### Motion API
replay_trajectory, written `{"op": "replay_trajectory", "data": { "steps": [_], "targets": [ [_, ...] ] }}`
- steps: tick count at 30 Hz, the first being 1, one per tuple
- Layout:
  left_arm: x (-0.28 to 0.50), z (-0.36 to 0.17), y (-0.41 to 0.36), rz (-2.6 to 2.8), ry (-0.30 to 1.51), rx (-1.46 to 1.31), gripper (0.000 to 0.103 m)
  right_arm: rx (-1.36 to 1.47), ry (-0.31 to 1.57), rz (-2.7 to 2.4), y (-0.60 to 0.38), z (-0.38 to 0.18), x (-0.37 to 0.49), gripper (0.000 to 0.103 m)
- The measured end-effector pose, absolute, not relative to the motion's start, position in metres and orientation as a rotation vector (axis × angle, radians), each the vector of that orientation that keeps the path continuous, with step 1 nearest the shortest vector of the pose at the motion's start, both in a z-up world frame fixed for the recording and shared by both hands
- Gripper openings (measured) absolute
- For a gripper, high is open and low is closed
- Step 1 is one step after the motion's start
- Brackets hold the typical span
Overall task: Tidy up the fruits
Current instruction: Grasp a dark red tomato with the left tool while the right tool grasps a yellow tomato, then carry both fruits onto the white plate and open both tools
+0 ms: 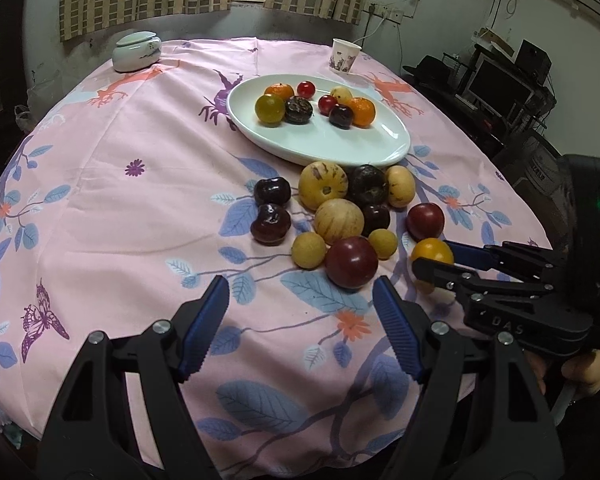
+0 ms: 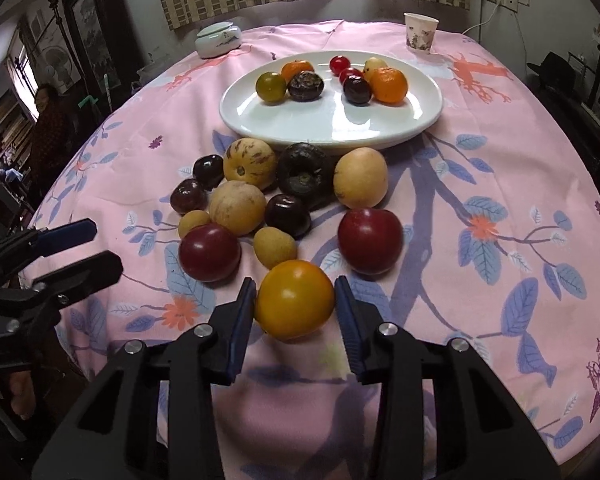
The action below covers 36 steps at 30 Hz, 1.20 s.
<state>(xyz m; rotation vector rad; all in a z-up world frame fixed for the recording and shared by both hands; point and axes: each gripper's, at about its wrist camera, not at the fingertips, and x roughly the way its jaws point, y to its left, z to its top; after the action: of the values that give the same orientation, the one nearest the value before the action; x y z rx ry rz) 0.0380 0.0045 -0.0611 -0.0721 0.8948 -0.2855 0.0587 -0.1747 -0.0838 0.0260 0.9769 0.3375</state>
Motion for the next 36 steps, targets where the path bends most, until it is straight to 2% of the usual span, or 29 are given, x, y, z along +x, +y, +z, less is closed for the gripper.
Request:
{"op": "replay_trajectory", "data": {
  "steps": [7,9,11,14,16,17,36],
  "targets": [
    [0.049,-0.082,-0.031,-0.333,0.936,-0.035,0.075,0.112,0.938,0.261,-0.221,-0.072,0.041,0.041],
    [0.054,-0.088,-0.040,-0.342,0.955,-0.033,0.063,0.139,0.950,0.264,-0.229,-0.076,0.040,0.041],
    [0.059,-0.094,-0.047,-0.338,0.965,-0.030,0.057,0.157,0.962,0.266,-0.236,-0.080,0.038,0.041],
    [0.067,-0.099,-0.053,-0.319,0.968,-0.029,0.057,0.174,0.962,0.265,-0.243,-0.081,0.036,0.041],
    [0.072,-0.101,-0.054,-0.309,0.962,-0.043,0.050,0.182,0.961,0.265,-0.245,-0.082,0.035,0.041],
    [0.075,-0.101,-0.054,-0.295,0.953,-0.042,0.041,0.183,0.963,0.265,-0.246,-0.082,0.035,0.041],
    [0.041,-0.070,-0.028,-0.356,0.886,-0.094,0.039,0.140,0.945,0.336,-0.206,-0.066,0.028,0.041]
  ]
}}
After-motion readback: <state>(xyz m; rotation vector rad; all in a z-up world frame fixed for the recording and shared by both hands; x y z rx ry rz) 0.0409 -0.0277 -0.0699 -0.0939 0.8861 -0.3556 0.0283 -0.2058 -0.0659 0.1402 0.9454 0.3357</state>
